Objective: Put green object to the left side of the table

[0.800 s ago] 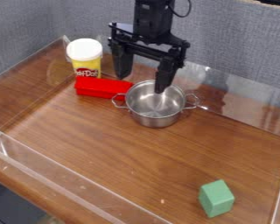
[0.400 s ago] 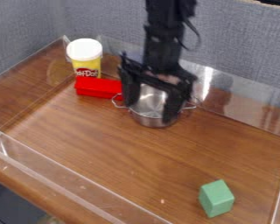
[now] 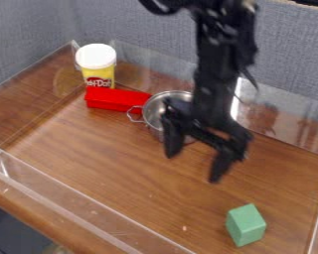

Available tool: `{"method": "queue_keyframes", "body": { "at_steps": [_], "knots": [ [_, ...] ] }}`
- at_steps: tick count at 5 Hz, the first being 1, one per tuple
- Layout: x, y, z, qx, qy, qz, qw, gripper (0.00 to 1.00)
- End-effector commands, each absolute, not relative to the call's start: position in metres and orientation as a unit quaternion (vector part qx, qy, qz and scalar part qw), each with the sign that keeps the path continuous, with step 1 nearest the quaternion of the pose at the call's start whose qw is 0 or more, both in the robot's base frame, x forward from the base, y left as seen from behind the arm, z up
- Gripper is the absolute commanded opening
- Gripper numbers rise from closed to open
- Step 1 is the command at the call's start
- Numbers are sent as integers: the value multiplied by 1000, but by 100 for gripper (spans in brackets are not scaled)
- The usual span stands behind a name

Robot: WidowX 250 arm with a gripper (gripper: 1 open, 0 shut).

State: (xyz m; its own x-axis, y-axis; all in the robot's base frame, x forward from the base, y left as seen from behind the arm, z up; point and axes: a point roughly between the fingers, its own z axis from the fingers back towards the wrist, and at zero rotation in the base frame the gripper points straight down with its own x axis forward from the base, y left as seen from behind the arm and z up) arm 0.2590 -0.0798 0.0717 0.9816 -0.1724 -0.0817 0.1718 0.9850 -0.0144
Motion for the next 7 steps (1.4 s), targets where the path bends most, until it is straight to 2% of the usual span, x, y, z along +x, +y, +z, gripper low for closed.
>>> {"method": "queue_keyframes", "body": {
  "at_steps": [1, 3, 7],
  "knots": [
    [255, -100, 63, -7, 22, -107, 994, 100],
    [248, -125, 32, -12, 27, -133, 991, 100],
    [254, -166, -10, -20, 49, -172, 984, 100]
  ]
}}
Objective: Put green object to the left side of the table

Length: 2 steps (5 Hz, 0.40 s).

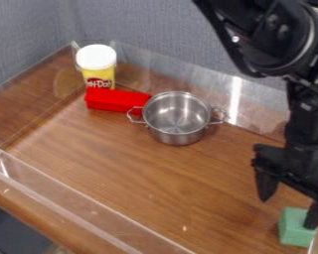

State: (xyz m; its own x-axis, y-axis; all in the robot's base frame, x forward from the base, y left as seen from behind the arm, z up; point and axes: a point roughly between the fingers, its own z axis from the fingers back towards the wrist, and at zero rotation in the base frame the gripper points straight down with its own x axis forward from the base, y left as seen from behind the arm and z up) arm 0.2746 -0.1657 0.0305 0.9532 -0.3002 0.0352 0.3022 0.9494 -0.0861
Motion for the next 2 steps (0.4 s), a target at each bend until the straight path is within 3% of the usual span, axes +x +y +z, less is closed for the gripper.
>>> {"method": "queue_keyframes", "body": {
  "at_steps": [1, 2],
  "knots": [
    [257, -172, -21, -21, 57, -176, 983, 100],
    [250, -176, -8, -23, 71, -188, 979, 0]
  ]
}}
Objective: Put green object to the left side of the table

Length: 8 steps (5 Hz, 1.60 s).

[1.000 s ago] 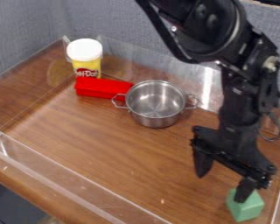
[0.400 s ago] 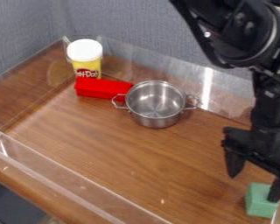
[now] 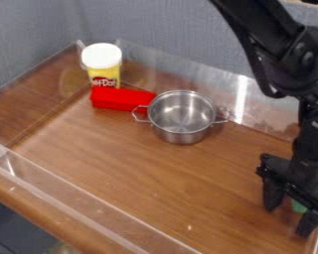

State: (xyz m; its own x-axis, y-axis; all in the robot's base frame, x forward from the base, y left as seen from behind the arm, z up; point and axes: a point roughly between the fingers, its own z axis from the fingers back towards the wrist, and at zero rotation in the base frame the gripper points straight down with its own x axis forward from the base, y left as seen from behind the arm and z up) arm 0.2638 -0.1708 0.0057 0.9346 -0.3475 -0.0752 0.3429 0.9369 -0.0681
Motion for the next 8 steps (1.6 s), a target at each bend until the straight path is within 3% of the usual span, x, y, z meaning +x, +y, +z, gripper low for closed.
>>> {"method": "queue_keyframes", "body": {
  "at_steps": [1, 4, 7, 8],
  "knots": [
    [248, -175, 5, -21, 75, -191, 979, 0],
    [241, -160, 28, -17, 94, -187, 978, 0],
    [235, -137, 39, -14, 106, -181, 978, 0],
    [238, -131, 58, -11, 87, -170, 982, 0]
  ]
}}
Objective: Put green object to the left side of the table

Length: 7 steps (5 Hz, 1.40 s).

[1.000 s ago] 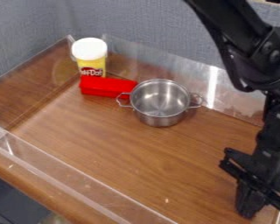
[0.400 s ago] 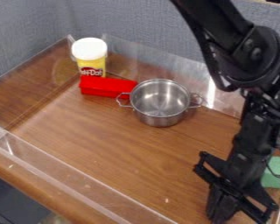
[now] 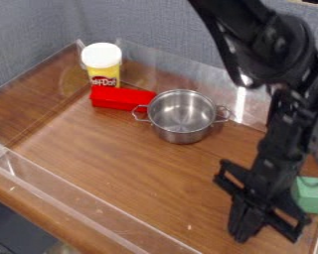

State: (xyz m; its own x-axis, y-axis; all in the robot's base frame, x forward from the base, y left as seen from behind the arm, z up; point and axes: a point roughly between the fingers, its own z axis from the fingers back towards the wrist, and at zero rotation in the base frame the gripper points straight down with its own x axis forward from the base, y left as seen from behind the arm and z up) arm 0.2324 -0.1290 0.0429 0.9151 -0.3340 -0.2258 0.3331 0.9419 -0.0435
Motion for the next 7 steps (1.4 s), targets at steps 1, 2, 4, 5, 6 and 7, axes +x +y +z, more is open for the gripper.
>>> {"method": "queue_keyframes", "body": {
  "at_steps": [1, 2, 4, 5, 6, 7],
  "knots": [
    [245, -108, 96, -6, 52, -136, 989, 0],
    [248, -61, 130, 3, 28, -66, 997, 0],
    [232, 15, 145, 6, 29, 8, 1000, 0],
    [228, 10, 139, 6, 31, 6, 999, 100],
    [230, 12, 127, 7, 42, 7, 999, 100],
    [230, 7, 121, 5, 49, 3, 999, 100]
  ]
}}
